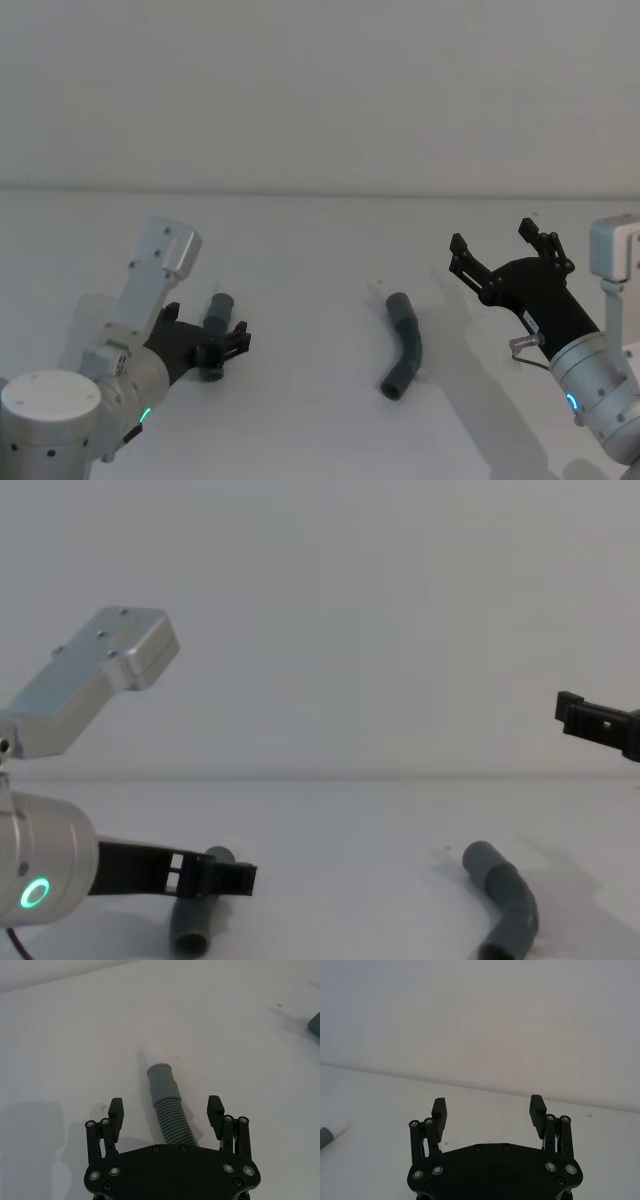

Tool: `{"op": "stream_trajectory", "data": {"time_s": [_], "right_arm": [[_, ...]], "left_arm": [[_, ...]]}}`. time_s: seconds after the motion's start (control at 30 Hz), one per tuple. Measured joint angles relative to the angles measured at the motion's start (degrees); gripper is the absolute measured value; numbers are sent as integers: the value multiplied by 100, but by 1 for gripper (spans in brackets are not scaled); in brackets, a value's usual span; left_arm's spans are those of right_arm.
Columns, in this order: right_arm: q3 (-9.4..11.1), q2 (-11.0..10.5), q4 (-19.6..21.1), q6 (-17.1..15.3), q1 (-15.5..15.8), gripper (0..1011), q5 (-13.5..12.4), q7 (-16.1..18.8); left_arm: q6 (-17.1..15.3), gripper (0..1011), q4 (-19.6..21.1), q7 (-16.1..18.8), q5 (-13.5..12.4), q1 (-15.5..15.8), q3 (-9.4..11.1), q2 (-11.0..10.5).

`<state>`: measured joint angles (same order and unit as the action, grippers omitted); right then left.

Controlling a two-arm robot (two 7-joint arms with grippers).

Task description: Use both hands to pick up one end of the pipe from the table, align the ends, and insert them.

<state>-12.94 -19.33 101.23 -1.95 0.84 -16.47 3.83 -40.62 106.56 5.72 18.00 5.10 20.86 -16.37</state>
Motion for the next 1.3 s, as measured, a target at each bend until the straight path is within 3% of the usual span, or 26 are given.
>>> {"op": "stream_trajectory", "data": {"time_s": [0.7,1.3], "right_arm": [[0,0,0,0,0,1002,0,0],[0,0,0,0,0,1002,0,0]], "left_arm": [[-150,1001,-280,-23,-12,152,-54,255],[-180,1001,-461,-118,-200,345,75,254]]}}
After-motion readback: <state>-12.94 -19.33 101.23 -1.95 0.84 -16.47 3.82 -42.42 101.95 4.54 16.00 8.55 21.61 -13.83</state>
